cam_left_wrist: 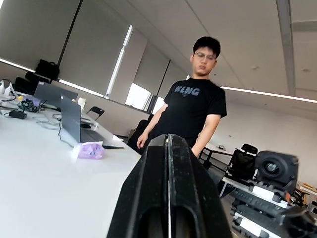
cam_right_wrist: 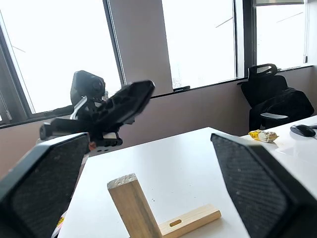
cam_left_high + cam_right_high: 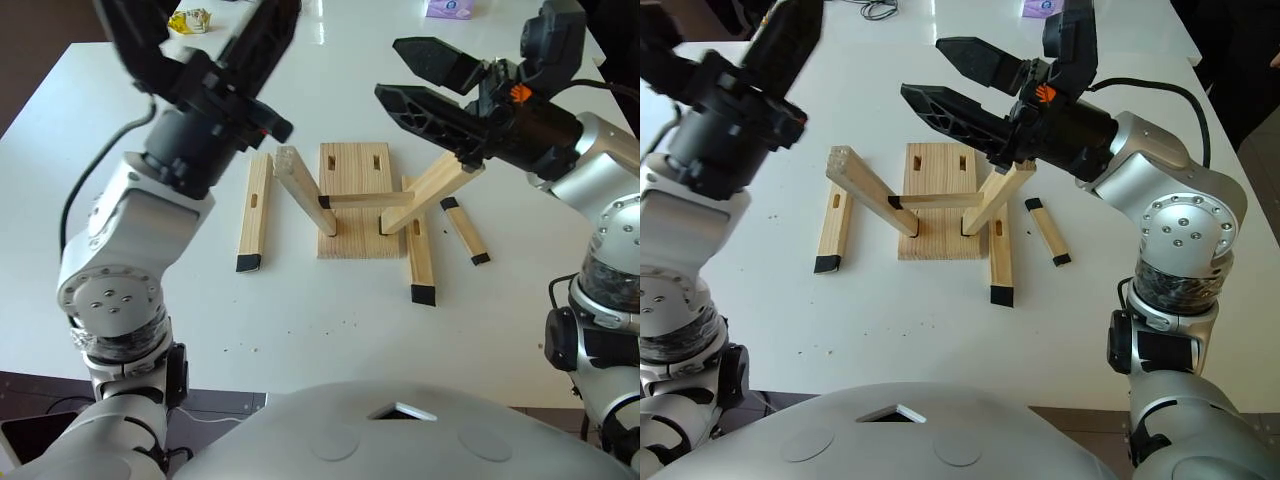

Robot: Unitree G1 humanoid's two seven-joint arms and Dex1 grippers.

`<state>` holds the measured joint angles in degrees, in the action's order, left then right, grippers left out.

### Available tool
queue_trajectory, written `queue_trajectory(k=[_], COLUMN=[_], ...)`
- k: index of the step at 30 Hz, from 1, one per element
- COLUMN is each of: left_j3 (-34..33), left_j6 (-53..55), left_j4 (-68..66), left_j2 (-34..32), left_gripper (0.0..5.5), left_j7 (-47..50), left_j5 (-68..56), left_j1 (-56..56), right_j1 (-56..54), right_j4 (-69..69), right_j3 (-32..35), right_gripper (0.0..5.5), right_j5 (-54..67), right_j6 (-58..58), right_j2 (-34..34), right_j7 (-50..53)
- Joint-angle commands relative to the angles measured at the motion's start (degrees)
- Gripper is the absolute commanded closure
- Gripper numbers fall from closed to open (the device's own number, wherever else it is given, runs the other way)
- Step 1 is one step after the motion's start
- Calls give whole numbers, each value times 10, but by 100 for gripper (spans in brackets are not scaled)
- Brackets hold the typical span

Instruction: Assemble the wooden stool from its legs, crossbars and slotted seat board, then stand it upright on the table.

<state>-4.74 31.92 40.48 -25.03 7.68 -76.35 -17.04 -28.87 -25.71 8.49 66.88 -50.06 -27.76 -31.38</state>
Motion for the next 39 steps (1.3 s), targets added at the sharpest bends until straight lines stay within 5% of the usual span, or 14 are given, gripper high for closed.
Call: queue_trajectory(k=[1,6,10,14,19,31,35,39], left_j3=[8,-38,-49,31,157,26,6,-3], left_j6=[1,-49,-70,-11,42,-22,-28,-31], left_j4=[8,41,53,-7,-107,-49,-27,-6], left_j2=[7,15,11,14,9,45,44,42], left_gripper=[550,550,550,550,550,550,550,550], left_j7=[-7,-3,16,31,-26,-11,15,24], left_j5=[11,-30,-69,-34,103,23,-8,-26], left_j1=[10,-59,-105,-10,115,27,-17,-31], right_j1=[-38,-131,-133,-19,127,17,-57,-60], right_j4=[9,59,58,15,27,24,54,32], right_j3=[32,110,110,47,-124,22,104,117], right_gripper=[96,96,96,96,96,96,96,96], right_j5=[52,209,253,155,-113,162,304,347], right_j6=[3,41,42,23,93,90,121,111], right_j2=[-7,4,-5,-28,-63,2,-18,-36], right_j7=[0,76,98,49,-37,72,145,154])
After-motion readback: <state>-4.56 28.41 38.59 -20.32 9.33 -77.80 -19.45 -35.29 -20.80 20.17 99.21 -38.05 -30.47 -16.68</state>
